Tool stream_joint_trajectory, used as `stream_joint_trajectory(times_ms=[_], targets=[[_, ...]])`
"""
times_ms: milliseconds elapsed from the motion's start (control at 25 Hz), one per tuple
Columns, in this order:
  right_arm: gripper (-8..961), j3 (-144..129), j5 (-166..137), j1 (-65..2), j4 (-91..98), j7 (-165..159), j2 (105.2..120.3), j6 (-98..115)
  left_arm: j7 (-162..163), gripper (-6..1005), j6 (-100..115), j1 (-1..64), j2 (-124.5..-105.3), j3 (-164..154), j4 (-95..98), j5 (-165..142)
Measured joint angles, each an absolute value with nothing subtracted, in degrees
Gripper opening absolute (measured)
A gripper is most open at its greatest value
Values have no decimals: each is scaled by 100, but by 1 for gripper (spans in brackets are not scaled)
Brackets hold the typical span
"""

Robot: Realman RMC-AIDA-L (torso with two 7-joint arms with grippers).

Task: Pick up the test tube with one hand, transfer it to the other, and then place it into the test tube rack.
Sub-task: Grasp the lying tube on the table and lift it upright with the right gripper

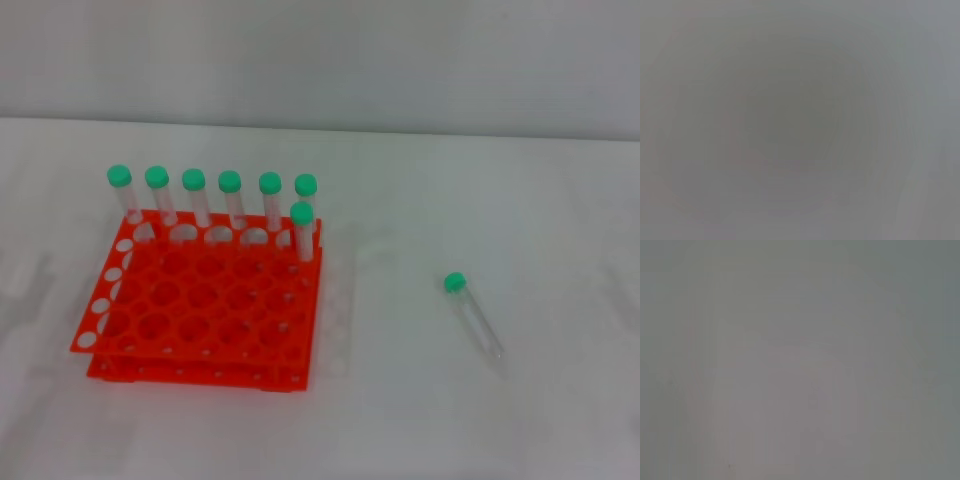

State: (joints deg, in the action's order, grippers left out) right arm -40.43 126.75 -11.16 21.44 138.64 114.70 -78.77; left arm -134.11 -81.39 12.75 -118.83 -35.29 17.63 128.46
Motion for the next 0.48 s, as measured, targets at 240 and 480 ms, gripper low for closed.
stream_joint_trajectory(times_ms=[240, 480], targets=[[753, -4043, 12672, -1092, 2145, 13833, 11469, -7892, -13351, 710, -8154, 1274, -11883, -3533, 1759, 12846], [754, -4088, 12664, -1066, 2145, 13832, 11458, -7927, -13321, 708, -8157, 1307, -11883, -3533, 1793, 12843]])
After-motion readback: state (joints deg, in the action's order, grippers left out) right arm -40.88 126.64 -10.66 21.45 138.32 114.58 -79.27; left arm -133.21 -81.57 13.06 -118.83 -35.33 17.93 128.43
